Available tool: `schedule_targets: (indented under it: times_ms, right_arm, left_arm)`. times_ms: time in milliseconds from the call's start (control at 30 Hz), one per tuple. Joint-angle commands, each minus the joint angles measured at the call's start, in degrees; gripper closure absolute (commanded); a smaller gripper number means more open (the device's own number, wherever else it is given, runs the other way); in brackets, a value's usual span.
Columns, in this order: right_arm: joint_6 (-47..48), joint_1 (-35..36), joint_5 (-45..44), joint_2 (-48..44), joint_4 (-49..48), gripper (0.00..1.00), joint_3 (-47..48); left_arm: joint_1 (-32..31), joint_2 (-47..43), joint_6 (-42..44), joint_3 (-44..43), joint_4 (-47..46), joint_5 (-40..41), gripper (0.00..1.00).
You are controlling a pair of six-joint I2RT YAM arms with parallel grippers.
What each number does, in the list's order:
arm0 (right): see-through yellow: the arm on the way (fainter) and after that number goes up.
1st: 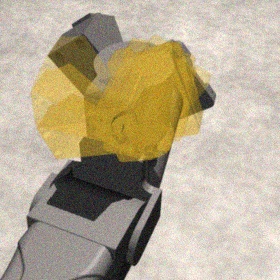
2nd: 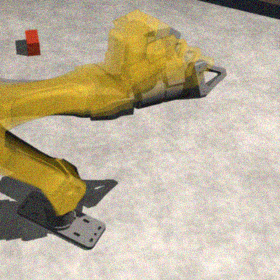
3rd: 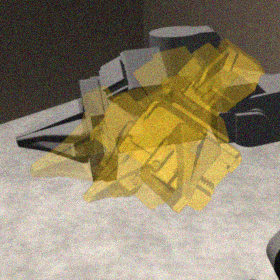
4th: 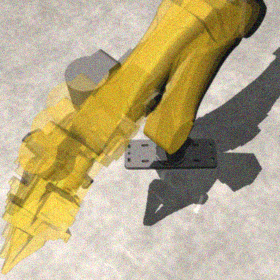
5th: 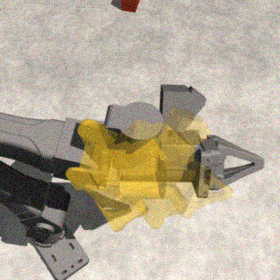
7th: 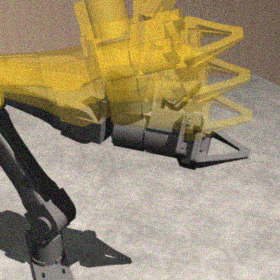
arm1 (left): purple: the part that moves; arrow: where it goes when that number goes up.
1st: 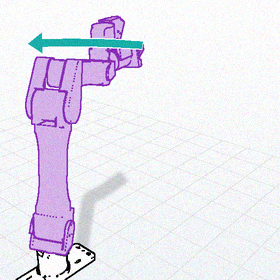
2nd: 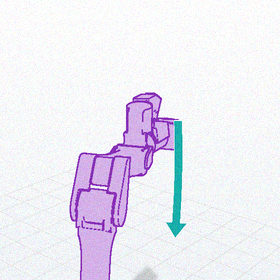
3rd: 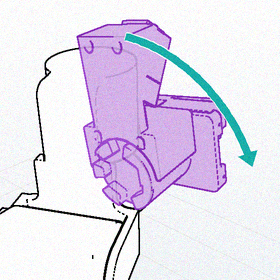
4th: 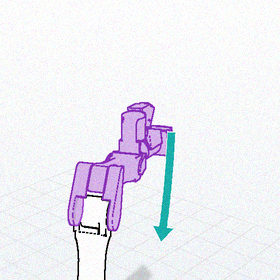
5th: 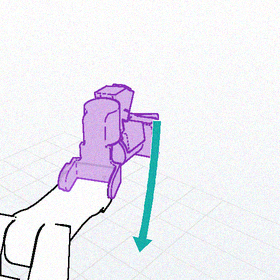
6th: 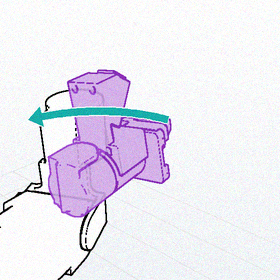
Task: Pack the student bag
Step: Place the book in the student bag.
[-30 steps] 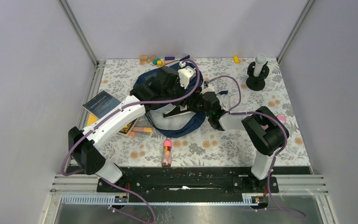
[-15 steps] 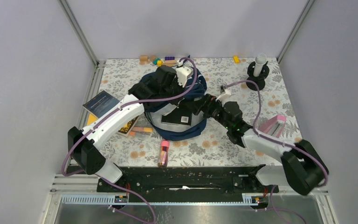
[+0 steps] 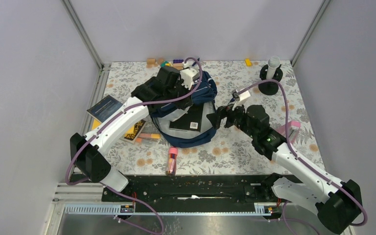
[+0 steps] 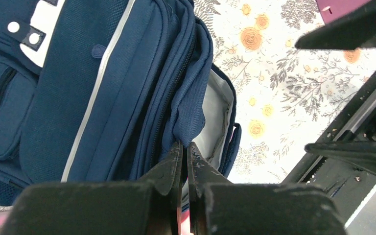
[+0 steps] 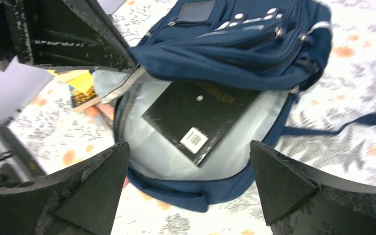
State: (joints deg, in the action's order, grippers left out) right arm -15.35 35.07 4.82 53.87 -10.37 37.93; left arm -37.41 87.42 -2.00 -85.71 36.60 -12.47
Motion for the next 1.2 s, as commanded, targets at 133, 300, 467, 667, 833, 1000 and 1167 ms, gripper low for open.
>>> schedule_targets:
  times_ms: [133, 300, 467, 667, 833, 1000, 1167]
  right_arm:
    - [28.31, -0.19, 0.91, 11.31, -8.17, 0.03, 7.20]
    - [38.32, -0.10, 3.26, 19.51, -20.42, 0.00, 7.46]
    - [42.34, -0.09, 4.31, 26.25, -29.18, 0.00, 9.21]
    - [41.77, -0.11, 3.97, 30.10, -29.96, 0.35, 12.73]
    - [39.86, -0.13, -0.92, 25.81, -31.20, 0.97, 8.43]
    - [39.08, -0.17, -4.16, 18.76, -29.79, 1.00, 1.60]
    - [39.02, -0.09, -17.48, 14.58, -22.85, 1.00, 0.33]
  left_arm:
    - [0.56, -2.12, -0.68, -4.01, -3.14, -7.07, 1.00]
    - [0.76, -2.07, -0.10, -3.78, -3.14, -7.95, 1.00]
    - [0.76, -1.67, 1.52, -3.32, -2.91, -8.64, 1.00]
    - [0.76, -0.86, 3.41, -3.40, -2.41, -9.14, 1.00]
    - [0.76, -1.21, 2.71, -3.29, -2.65, -5.71, 0.85]
    - [0.76, -2.34, 2.18, -1.94, -4.68, -4.65, 0.29]
    - [0.93, -5.14, -1.15, 0.59, -7.41, 2.56, 0.06]
